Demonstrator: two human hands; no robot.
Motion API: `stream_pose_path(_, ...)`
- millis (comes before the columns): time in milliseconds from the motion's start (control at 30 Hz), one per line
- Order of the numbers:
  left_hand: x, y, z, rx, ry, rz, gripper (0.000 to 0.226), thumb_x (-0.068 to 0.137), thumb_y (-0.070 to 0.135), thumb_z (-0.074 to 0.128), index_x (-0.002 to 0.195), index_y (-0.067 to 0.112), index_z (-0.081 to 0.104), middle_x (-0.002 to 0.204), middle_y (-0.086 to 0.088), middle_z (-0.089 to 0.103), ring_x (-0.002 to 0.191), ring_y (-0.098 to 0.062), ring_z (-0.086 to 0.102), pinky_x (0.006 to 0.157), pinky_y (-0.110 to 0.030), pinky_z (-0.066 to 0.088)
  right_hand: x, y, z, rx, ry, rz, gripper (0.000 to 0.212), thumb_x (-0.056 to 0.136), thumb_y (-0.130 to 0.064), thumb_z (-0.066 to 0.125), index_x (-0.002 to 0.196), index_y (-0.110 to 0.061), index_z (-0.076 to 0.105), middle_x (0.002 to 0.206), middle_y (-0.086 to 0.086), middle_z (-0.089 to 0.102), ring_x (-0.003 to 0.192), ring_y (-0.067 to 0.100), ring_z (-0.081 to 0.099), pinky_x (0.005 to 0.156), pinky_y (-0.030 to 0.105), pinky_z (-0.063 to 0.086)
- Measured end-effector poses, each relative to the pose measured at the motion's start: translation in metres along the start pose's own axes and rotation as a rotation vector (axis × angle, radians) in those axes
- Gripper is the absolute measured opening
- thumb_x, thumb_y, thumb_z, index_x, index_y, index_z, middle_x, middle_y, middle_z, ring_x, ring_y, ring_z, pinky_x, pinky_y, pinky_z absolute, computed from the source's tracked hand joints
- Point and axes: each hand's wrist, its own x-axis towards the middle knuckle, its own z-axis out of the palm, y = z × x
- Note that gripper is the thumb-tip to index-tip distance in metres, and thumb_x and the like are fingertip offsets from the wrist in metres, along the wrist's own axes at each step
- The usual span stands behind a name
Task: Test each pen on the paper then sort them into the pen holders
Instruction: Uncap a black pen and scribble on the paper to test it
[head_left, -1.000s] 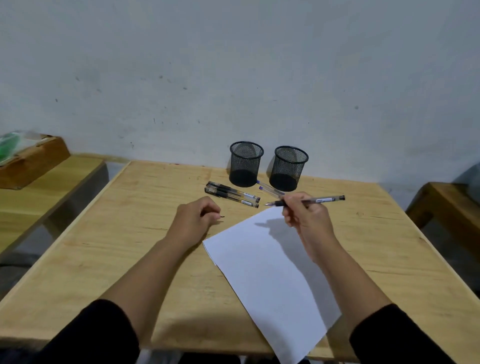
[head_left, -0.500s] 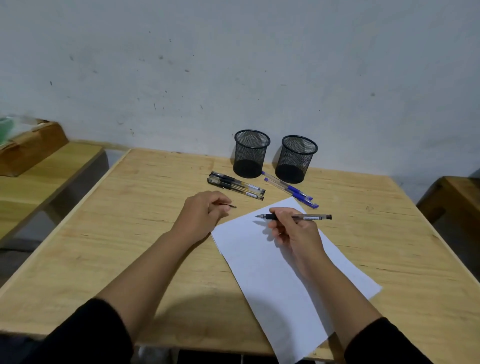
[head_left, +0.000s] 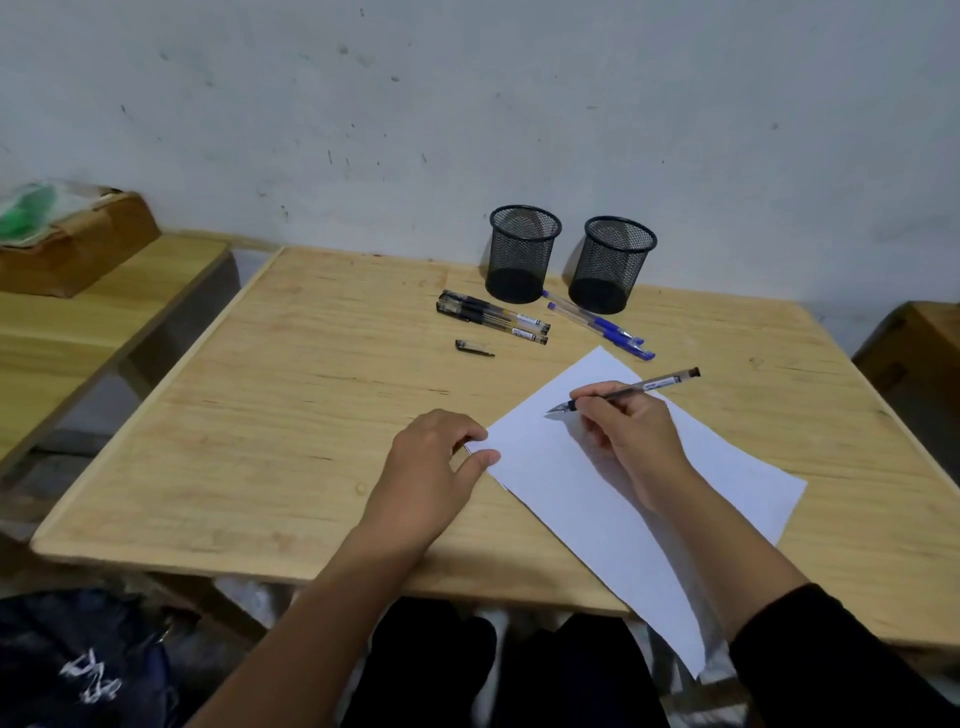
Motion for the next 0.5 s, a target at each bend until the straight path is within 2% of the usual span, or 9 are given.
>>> stream_pose_path(67, 0.0, 0.0, -0.001, -0.005, 0.026, -0.018, 0.02, 0.078, 0.029, 0.072, 0.094, 0.017, 0.069, 0.092, 0.007, 0.064, 0.081, -0.008, 0.054, 0.073, -0.013, 0.037, -0.008, 0.0, 0.018, 0.051, -0.069, 0.041, 0.013, 0.089, -0.007, 0.056, 0.079, -0.007, 0.065, 0.058, 0.007, 0.058, 0.046, 0.012, 0.045, 0.042, 0.017, 0.038)
stream_pose_path(133, 0.001, 0.0, -0.002, 0.012, 0.047, -0.019, 0.022, 0.076, 0.03, 0.073, 0.092, 0.016, 0.069, 0.091, 0.005, 0.064, 0.08, -0.008, 0.054, 0.073, -0.014, 0.037, -0.013, 0.0, 0.037, -0.011, -0.115, 0.026, 0.015, 0.09, -0.013, 0.054, 0.078, -0.008, 0.062, 0.061, 0.011, 0.059, 0.045, 0.014, 0.045, 0.043, 0.022, 0.037)
stream_pose_path(233, 0.0, -0.001, -0.002, 0.017, 0.07, -0.027, 0.021, 0.074, 0.03, 0.075, 0.089, 0.016, 0.069, 0.09, 0.005, 0.065, 0.078, -0.006, 0.053, 0.068, -0.005, 0.035, -0.014, 0.002, 0.056, -0.246, -0.115, -0.099, 0.019, 0.089, -0.017, 0.05, 0.073, -0.012, 0.058, 0.062, 0.005, 0.061, 0.05, 0.009, 0.051, 0.049, 0.02, 0.041)
stream_pose_path(333, -0.001, -0.005, -0.004, -0.004, 0.084, -0.035, 0.018, 0.074, 0.026, 0.076, 0.087, 0.015, 0.07, 0.089, 0.004, 0.066, 0.077, -0.005, 0.055, 0.07, 0.004, 0.033, -0.014, 0.005, 0.062, -0.408, -0.092, -0.188, 0.018, 0.088, -0.018, 0.049, 0.076, -0.009, 0.059, 0.066, 0.005, 0.059, 0.058, 0.008, 0.051, 0.05, 0.013, 0.039)
stream_pose_path(500, -0.002, -0.008, -0.005, -0.027, 0.071, -0.029, 0.017, 0.075, 0.023, 0.075, 0.088, 0.013, 0.072, 0.089, 0.004, 0.068, 0.079, -0.008, 0.06, 0.068, 0.001, 0.036, -0.018, 0.007, 0.06, -0.434, -0.134, -0.226, 0.013, 0.085, -0.013, 0.051, 0.075, -0.011, 0.059, 0.066, 0.005, 0.059, 0.062, 0.013, 0.051, 0.057, 0.022, 0.041)
